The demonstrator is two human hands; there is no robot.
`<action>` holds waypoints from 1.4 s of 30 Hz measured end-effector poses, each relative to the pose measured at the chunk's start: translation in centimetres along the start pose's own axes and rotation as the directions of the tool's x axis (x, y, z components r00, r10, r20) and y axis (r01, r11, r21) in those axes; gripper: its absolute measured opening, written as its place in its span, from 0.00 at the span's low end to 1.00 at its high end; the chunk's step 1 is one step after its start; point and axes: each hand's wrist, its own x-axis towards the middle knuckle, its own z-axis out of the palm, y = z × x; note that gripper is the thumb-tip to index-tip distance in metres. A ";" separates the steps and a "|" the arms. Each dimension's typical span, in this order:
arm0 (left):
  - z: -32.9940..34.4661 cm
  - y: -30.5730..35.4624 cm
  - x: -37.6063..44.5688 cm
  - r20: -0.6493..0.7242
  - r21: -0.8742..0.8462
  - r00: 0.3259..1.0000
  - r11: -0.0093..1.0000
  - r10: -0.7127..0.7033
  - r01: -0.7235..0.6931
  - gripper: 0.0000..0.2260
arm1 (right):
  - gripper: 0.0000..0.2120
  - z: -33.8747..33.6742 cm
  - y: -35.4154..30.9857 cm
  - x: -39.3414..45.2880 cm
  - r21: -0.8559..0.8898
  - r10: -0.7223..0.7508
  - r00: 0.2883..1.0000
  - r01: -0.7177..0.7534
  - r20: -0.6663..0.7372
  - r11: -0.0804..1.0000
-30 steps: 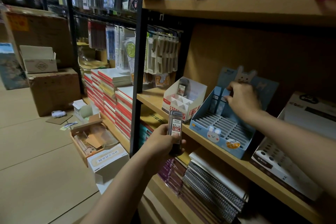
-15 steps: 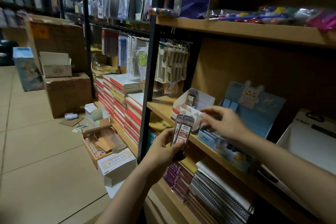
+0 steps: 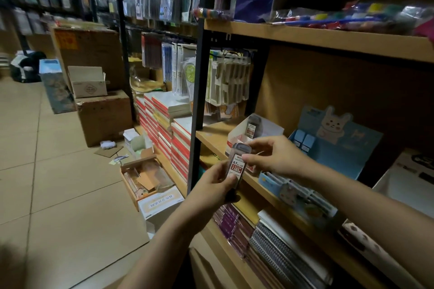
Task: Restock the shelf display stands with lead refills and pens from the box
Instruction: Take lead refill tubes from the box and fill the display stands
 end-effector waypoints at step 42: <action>1.6 -1.3 12.9 -0.283 0.153 0.958 0.988 0.053 -0.009 0.37 | 0.21 -4.6 4.5 10.8 -0.802 -0.348 0.893 -0.022 -0.284 0.597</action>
